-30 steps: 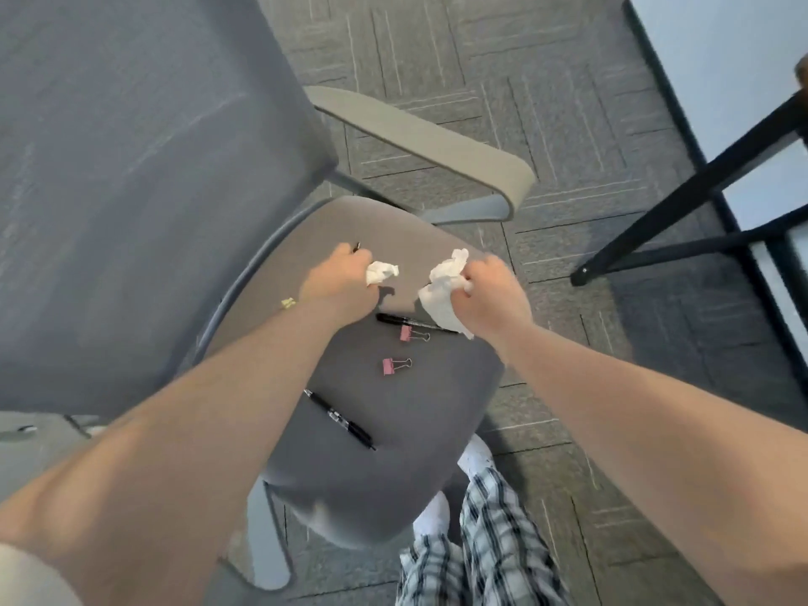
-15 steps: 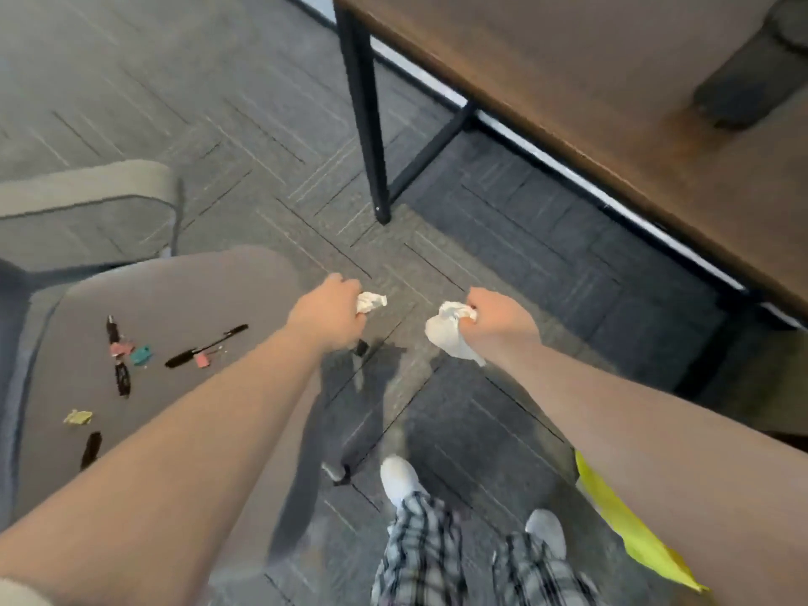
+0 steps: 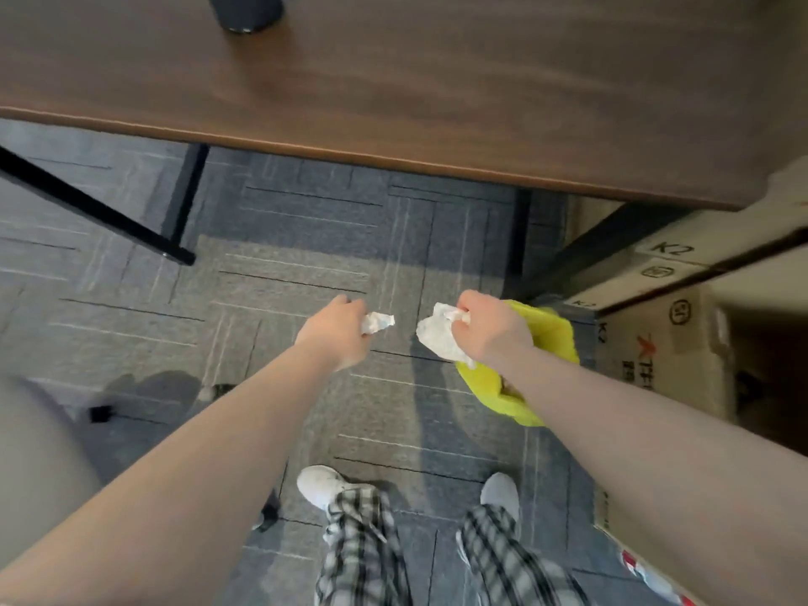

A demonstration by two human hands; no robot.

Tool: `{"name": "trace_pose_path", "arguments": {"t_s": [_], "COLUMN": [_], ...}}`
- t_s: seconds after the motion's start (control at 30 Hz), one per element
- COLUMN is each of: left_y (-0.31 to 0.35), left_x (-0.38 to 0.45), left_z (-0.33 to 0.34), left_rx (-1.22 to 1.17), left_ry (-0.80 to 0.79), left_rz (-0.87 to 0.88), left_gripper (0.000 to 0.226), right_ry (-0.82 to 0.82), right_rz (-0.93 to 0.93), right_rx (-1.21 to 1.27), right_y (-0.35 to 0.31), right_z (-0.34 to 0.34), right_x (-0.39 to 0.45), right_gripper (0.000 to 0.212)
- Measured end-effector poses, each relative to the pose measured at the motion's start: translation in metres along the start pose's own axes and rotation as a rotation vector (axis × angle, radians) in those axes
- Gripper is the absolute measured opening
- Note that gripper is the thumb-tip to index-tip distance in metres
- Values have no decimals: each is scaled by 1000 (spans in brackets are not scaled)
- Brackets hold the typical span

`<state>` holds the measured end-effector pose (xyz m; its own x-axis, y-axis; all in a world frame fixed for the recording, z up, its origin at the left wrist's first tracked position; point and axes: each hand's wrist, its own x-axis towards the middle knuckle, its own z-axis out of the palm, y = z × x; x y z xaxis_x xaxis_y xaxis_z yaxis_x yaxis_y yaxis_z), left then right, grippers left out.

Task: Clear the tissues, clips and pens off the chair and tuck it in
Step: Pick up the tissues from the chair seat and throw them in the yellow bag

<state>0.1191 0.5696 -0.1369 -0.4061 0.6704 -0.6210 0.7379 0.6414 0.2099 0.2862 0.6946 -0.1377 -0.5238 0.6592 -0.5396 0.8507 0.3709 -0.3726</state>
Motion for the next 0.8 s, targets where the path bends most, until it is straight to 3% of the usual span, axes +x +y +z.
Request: {"name": "trace_pose_path", "arguments": {"t_s": [0.17,0.37,0.67,0.8], "left_y": [102,179,236,249], "left_x": [39,73,117,127], "left_z": [54,119,186,204], "left_rx": [22,24,-108,-198], "left_ry": [-81,-121,-158,-184], "left_rz": [113,124,76,30], "left_gripper": [30,31,29,40], "right_ry": [48,51,59,58], "right_rz": [127,280,371,405], "right_rx": [156,212,322,428], "right_y": [113,204,272,284], "right_z": [-9,8,52,65], "right_x": [-8,-5,20,32], "right_gripper": [5,26,33,37]}}
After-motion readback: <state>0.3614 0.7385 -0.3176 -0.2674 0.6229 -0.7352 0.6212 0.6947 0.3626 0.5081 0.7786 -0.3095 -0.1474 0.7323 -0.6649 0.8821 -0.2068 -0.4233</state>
